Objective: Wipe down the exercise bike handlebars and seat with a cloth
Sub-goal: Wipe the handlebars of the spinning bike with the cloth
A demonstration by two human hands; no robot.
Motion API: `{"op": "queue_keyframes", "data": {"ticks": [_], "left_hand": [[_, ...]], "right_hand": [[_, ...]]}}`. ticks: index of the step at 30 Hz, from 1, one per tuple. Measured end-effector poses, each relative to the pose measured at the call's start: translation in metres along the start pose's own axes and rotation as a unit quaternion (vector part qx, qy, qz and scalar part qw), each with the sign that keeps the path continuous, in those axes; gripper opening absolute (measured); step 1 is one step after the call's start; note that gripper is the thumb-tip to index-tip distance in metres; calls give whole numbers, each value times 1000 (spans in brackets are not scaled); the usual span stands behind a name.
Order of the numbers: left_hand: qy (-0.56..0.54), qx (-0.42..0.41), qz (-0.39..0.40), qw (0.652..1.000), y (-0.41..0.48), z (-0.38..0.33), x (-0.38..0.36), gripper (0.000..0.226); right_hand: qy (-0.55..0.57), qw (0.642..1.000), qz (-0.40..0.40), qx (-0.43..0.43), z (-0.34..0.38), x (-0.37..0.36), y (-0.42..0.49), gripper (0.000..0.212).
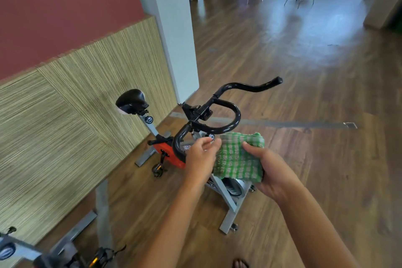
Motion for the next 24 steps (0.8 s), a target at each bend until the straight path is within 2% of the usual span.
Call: {"op": "queue_keyframes", "data": {"ticks": [2, 5, 8, 10, 12, 14, 17, 19, 21, 24], "left_hand": [[-97, 88, 87, 988, 31, 3, -10, 62], [-290, 170, 229, 913, 64, 1, -20, 80], [-426, 166, 300, 838, 93, -8, -27, 81], [-455, 149, 304, 824, 112, -16, -29, 73], [-427, 152, 294, 841, 134, -26, -31, 61], [-366, 165, 265, 877, 160, -30, -34, 48], [-227, 167, 199, 939, 196, -38, -43, 31], [-104, 116, 165, 974, 218, -47, -52, 21], [8, 46, 164, 985, 236, -59, -61, 18], [50, -10, 204, 978, 256, -79, -76, 18]], "right_hand": [[-16, 1000, 5, -9, 14, -11, 28, 26], [26, 998, 45, -33, 36, -28, 62, 29], [62, 991, 100, -69, 50, -40, 96, 33], [39, 991, 95, -80, 54, -41, 117, 32], [21, 995, 62, -73, 58, -36, 140, 31], [7, 998, 21, -59, 62, -28, 160, 29], [8, 999, -46, -26, 66, -24, 187, 25], [1, 994, -109, 16, 66, -22, 208, 23], [-7, 983, -175, 60, 69, -23, 228, 22], [-15, 967, -220, 127, 67, -35, 254, 30]]}}
Point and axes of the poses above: each hand's wrist, its own y-axis towards the middle knuckle, its own x-axis out of the back of the hand, z = x × y, the point moved 5 cm from there along y, towards the middle knuckle, and after that the axes turned 6 degrees about x, right-handed, at the moved point
